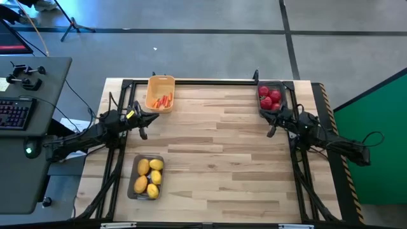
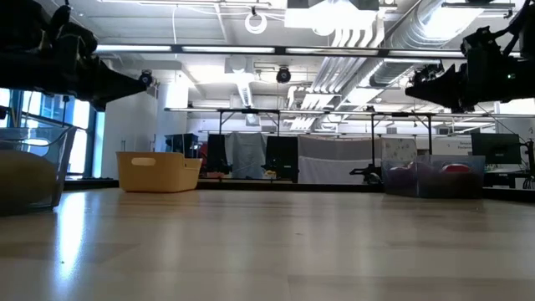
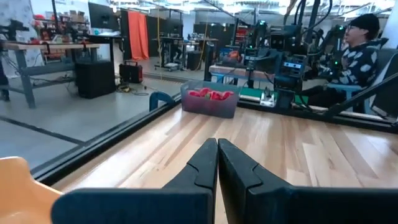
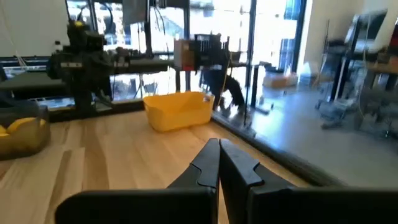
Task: Sort produce into baskets
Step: Return to Home Position
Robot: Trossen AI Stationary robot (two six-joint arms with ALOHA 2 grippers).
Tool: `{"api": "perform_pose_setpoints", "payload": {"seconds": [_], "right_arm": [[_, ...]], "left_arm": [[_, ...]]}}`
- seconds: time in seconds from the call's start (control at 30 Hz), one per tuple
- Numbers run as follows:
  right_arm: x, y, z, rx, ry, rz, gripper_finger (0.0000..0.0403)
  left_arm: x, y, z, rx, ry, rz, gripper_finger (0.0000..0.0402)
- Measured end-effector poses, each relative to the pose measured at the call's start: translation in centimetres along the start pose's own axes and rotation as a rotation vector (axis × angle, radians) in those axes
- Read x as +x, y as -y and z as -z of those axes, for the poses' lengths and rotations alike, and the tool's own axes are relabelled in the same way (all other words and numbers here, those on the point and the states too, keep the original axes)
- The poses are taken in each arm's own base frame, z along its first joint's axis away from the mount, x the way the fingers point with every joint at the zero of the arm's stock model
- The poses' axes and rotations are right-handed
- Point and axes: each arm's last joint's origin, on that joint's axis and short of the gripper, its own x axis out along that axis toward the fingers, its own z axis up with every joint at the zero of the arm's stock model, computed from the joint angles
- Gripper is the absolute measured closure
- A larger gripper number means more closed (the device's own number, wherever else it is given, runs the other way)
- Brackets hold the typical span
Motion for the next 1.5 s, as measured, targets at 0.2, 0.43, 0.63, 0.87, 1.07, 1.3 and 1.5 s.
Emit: {"api": "perform_pose_setpoints", "payload": {"seconds": [0.2,0.43,0.63,0.87,1.07,1.3,1.5], "right_arm": [[0.1,0.2,0.3,0.013,-0.032,0.023,0.0403],[0.2,0.6,0.2,-0.026,-0.028,0.093,0.0403],[0.2,0.5,0.2,-0.020,-0.027,0.084,0.0403],[0.2,0.5,0.2,-0.019,-0.028,0.082,0.0403],[0.2,0.5,0.2,-0.021,-0.028,0.082,0.0403],[0.2,0.5,0.2,-0.021,-0.028,0.082,0.0402],[0.2,0.5,0.2,-0.021,-0.028,0.082,0.0402]], "left_arm": [[0.1,0.0,0.1,-0.022,-0.012,0.001,0.0401],[0.4,0.0,0.5,-0.061,-0.067,-0.003,0.0401],[0.8,0.0,1.1,-0.068,-0.136,-0.009,0.0401],[1.0,-0.1,1.5,-0.044,-0.182,-0.011,0.0401],[1.1,0.0,1.6,-0.298,-0.185,-0.030,0.0401],[1.1,0.0,1.6,-0.302,-0.185,-0.030,0.0402],[1.1,0.0,1.6,-0.243,-0.186,-0.024,0.0402]]}}
